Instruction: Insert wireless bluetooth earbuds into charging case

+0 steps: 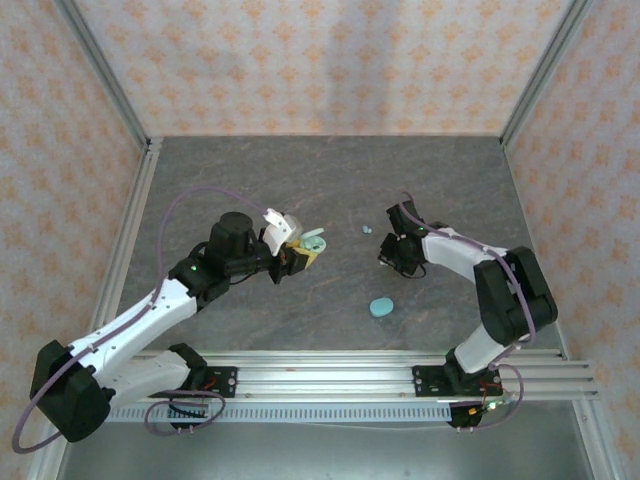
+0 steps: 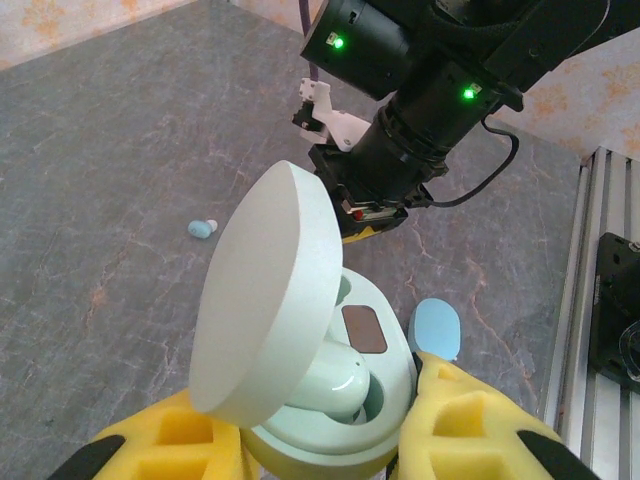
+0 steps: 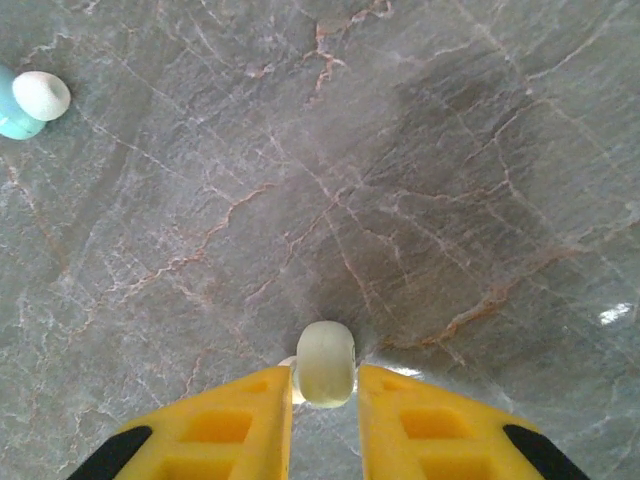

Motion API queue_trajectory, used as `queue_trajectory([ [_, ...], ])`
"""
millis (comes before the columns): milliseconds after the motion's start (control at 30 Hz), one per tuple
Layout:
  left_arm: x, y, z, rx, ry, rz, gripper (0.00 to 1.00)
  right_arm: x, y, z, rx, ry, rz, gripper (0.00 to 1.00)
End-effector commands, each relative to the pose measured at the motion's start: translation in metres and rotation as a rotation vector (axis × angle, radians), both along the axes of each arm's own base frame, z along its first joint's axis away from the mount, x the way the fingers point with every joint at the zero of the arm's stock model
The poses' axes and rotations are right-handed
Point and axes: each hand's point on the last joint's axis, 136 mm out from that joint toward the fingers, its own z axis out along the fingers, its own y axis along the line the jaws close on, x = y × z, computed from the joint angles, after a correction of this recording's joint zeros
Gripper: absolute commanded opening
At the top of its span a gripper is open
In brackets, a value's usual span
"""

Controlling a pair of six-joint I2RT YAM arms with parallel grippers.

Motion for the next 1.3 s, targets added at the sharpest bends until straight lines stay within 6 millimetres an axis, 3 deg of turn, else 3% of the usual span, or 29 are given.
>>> queue_trajectory([
  [0, 0.008, 0.000, 0.013, -0.015, -0.049, 0.018, 0.00, 0.005, -0.006, -0.001, -0.039, 0.004, 0.005, 0.24],
  [300, 0.008, 0.000, 0.010, 0.000, -0.043, 0.018, 0.00, 0.008, -0.002, -0.012, -0.043, 0.021, 0.046, 0.20],
  [500, 0.007, 0.002, 0.012, 0.007, -0.049, 0.021, 0.00, 0.005, 0.004, -0.006, -0.046, 0.030, 0.092, 0.14],
  [833, 0.004, 0.005, 0.015, 0.002, -0.049, 0.029, 0.00, -0.009, 0.039, 0.016, -0.002, 0.033, 0.201, 0.10],
  [1033, 0.002, 0.006, 0.014, 0.000, -0.045, 0.032, 0.00, -0.027, 0.064, 0.005, 0.007, 0.083, 0.273, 0.10],
  [1267, -0.001, 0.009, 0.014, 0.003, -0.046, 0.036, 0.00, -0.036, 0.074, -0.003, -0.005, 0.113, 0.306, 0.12],
])
